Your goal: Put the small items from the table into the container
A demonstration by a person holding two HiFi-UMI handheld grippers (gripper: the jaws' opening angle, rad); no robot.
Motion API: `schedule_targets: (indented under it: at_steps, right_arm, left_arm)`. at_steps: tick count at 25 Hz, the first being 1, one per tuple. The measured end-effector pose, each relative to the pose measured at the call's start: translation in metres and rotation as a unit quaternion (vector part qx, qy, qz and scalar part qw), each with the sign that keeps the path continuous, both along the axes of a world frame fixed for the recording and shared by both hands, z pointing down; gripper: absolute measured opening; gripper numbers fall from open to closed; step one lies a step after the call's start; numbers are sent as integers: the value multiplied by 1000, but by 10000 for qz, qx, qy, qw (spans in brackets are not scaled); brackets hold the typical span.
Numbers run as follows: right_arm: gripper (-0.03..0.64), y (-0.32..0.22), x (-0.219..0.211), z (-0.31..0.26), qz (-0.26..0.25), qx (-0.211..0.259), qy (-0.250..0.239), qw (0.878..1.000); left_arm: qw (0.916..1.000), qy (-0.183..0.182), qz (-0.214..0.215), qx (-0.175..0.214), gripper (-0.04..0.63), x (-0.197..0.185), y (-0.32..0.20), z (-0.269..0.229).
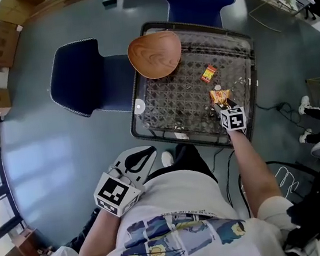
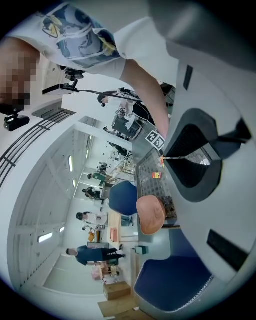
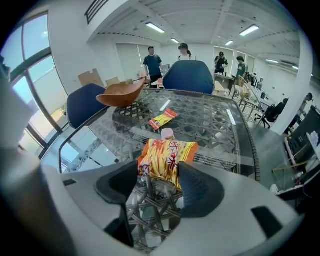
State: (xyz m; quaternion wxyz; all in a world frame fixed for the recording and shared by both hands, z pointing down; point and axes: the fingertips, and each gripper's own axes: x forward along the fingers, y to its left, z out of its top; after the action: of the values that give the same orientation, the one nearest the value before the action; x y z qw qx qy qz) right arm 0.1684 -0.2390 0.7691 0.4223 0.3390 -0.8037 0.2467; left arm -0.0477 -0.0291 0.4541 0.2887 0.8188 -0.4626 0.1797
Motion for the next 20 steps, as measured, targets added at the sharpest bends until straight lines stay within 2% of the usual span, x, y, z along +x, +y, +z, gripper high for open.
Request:
schedule_targets:
  at_steps: [2,4,11,16,20]
  right_arm:
    - [246,2,1,-3,-14,-8,4,10000]
    - [183,4,5,-7,-28,11,8,10000]
    - [146,16,6,-38,-175,128,-91,9997]
    - [143,22,-26,-74,-574,283,-316,9974]
    - [143,15,-69,-103,-911,393,-595,9933]
  left_arm:
    - [10000,5,-17,-2,9,0,-2,1]
    - [10000,23,-11,34,9,2,-4,0]
    - [9997,140,-16,205,9,6,-10,-3]
    - [9991,280,-105,307,9,4,-10,-7]
    - [9983,353,-284,368,9,-4,-9,-11]
